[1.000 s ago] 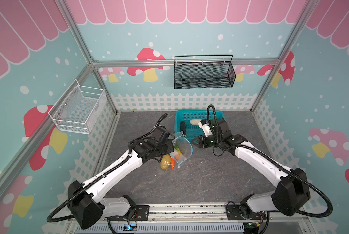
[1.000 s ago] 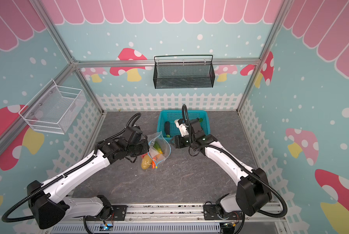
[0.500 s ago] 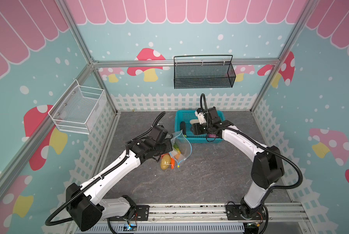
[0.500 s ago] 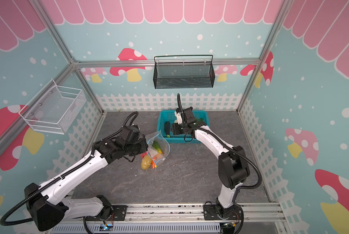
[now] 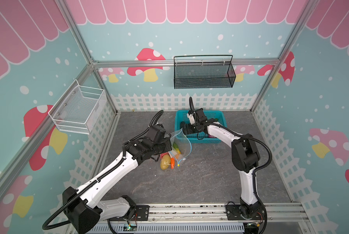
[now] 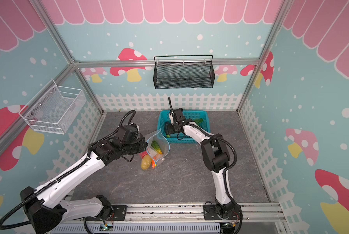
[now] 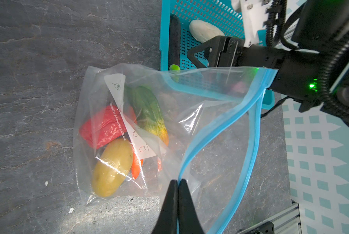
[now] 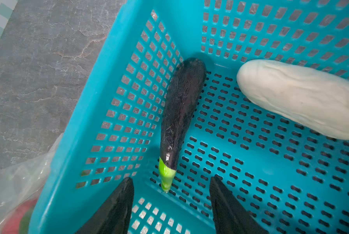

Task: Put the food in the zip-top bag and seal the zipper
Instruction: 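Lower the right gripper onto the dark eggplant in the basket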

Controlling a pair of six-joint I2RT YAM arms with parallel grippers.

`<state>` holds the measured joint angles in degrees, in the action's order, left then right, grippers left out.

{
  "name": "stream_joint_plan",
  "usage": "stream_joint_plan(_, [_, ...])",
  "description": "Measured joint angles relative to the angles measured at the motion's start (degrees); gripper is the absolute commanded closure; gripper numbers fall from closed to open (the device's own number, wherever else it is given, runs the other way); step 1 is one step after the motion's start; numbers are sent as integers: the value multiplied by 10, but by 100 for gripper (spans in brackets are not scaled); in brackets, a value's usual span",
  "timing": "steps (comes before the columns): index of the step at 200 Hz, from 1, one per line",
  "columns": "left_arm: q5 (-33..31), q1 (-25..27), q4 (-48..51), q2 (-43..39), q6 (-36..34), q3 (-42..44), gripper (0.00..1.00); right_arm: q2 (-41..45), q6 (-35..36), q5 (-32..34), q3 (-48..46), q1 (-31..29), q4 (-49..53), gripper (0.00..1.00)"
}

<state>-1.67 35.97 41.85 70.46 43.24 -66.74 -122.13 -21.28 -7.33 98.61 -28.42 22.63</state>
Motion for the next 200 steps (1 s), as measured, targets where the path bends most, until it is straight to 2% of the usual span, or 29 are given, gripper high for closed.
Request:
stream_joint_plan(107, [13, 0, -13, -5, 0, 7, 100, -122, -9, 3, 119, -1, 3, 40])
stream_joint_plan(200, [15, -2, -14, -6, 0, 7, 100, -139, -12, 19, 122, 1, 14, 60])
